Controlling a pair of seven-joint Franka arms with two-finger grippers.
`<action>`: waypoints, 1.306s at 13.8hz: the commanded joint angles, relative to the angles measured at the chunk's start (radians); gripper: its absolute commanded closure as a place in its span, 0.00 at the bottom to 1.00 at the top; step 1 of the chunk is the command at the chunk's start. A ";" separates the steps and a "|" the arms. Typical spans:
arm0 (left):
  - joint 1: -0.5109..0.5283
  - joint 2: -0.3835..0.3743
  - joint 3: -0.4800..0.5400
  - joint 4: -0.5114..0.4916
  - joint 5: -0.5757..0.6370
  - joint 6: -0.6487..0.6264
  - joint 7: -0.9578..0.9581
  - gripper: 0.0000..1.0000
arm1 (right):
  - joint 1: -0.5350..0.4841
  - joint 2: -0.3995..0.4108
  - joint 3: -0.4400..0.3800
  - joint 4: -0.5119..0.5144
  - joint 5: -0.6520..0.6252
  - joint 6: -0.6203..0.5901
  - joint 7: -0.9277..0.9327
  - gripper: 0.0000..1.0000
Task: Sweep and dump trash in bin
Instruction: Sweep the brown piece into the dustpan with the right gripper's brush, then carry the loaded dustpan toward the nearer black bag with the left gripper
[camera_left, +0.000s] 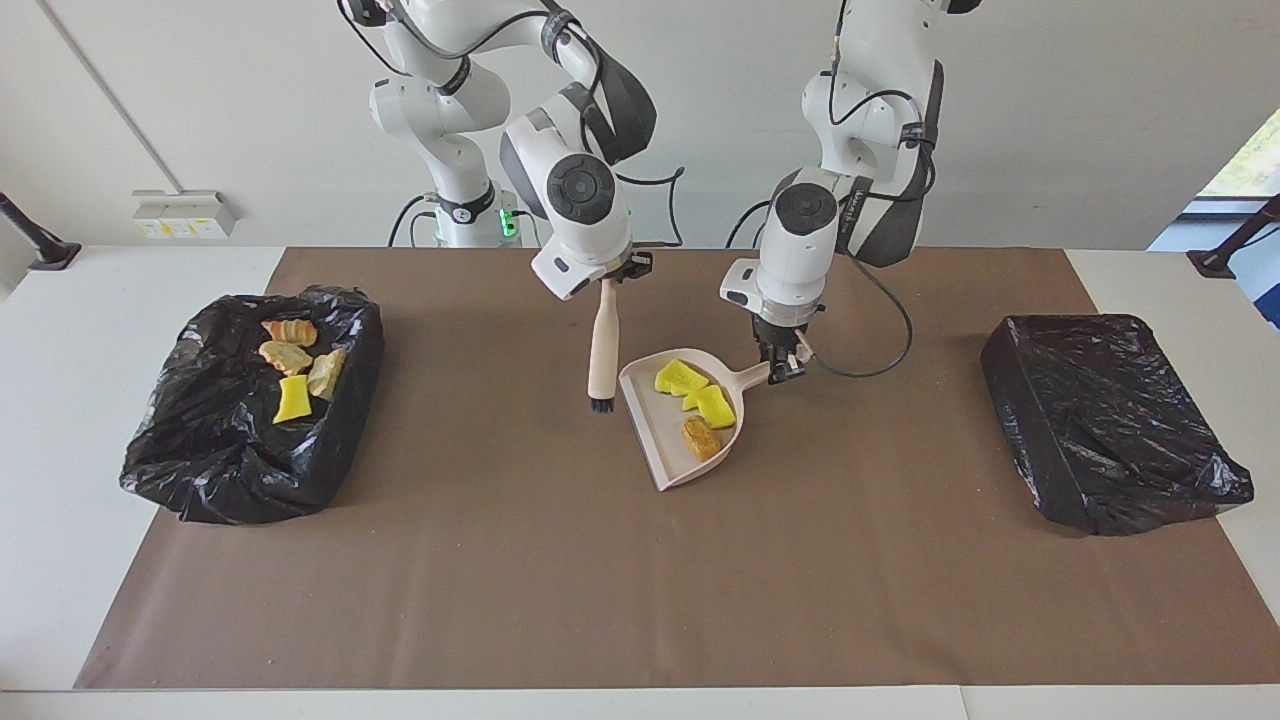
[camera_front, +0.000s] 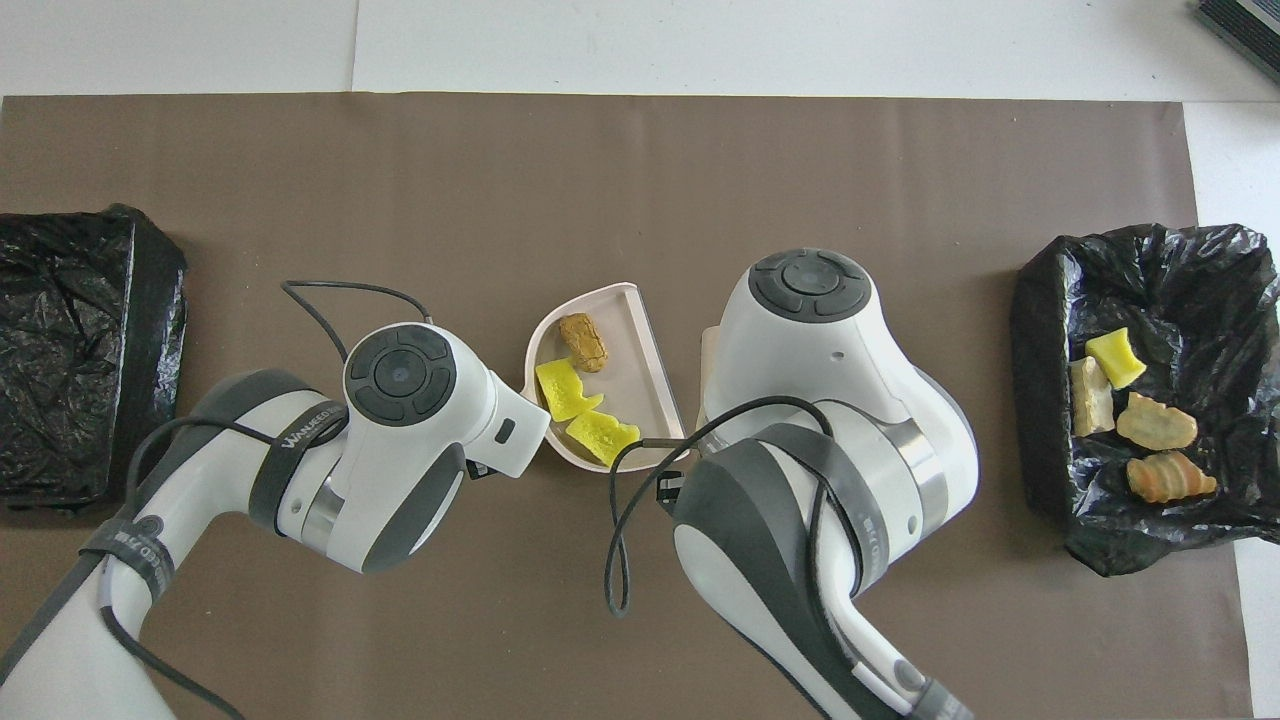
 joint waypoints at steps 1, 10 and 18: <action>0.032 -0.022 -0.002 -0.018 0.029 -0.004 -0.008 1.00 | 0.048 -0.198 0.009 -0.333 0.004 0.245 -0.011 1.00; 0.252 -0.042 -0.005 0.012 0.081 0.006 0.350 1.00 | 0.151 -0.147 0.010 -0.441 0.108 0.372 -0.063 1.00; 0.658 -0.086 0.000 0.130 0.061 -0.042 0.714 1.00 | 0.180 -0.138 0.010 -0.515 0.110 0.444 -0.048 1.00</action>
